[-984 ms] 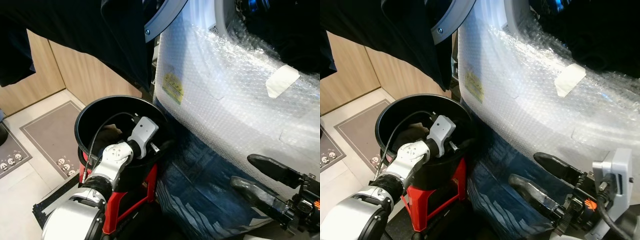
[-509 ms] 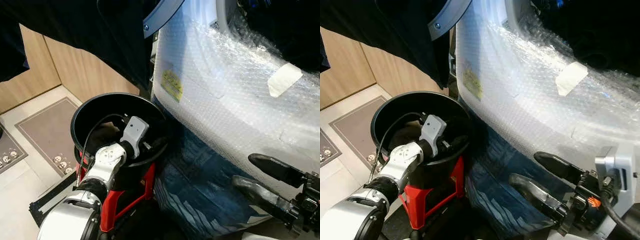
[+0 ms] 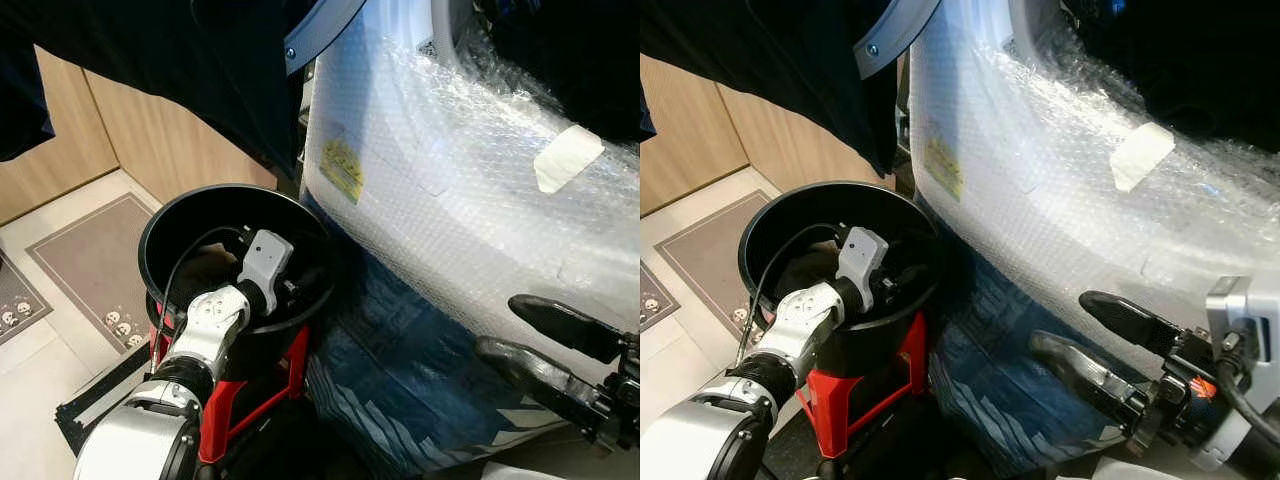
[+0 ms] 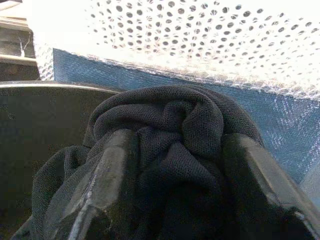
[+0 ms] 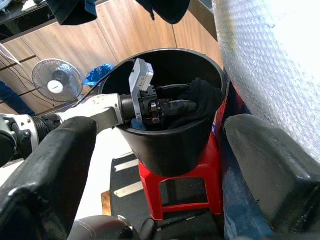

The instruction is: Clothes washing

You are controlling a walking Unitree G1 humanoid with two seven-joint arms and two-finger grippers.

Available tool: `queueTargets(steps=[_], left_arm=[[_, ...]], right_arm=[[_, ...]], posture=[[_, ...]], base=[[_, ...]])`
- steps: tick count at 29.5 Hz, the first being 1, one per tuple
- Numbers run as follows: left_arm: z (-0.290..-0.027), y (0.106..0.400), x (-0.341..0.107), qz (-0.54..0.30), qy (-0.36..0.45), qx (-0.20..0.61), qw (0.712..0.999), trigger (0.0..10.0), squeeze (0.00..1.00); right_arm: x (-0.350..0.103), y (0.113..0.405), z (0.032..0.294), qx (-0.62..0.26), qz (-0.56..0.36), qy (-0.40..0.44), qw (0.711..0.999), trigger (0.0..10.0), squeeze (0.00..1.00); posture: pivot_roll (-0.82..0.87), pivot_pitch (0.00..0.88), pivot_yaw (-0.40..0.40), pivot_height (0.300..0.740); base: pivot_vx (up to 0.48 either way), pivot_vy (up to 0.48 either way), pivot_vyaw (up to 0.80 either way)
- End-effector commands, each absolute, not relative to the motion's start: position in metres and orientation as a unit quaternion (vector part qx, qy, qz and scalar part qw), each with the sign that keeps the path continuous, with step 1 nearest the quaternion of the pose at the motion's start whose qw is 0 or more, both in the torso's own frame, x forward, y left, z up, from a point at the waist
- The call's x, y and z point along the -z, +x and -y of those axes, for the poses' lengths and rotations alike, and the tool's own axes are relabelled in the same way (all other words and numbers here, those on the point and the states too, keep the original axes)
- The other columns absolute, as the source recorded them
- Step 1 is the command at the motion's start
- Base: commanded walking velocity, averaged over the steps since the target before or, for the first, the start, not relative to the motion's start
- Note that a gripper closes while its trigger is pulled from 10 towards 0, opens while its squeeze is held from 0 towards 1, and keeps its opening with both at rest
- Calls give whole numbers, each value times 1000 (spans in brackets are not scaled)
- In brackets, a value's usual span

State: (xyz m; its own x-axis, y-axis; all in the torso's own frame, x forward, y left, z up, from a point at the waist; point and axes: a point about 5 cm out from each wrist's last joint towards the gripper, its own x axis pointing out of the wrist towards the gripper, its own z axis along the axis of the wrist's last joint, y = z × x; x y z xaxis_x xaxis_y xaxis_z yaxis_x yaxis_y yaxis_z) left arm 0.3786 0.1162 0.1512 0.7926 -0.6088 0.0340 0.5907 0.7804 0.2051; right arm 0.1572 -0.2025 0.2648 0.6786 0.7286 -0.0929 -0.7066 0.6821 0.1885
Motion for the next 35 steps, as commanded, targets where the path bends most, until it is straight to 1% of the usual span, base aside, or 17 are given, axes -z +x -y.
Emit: queueTargets(steps=[1,22,35], left_arm=[[-118,373,-138,32,91,320,943,0,0],[-119,372,-137,42,85,314,945,0,0],[-127,371,-141,60,97,303,946,0,0]], right_arm=[[-268,158,205,-388,-79,67,916,10000,0],[-272,162,209,-385,-83,71,917,10000,0],[-272,169,209,-393,-83,72,913,10000,0]], posture=[[-396,362,-221,740],[-395,354,-228,740],[-360,330,-240,740]], base=[[0,0,0],[0,0,0],[0,0,0]])
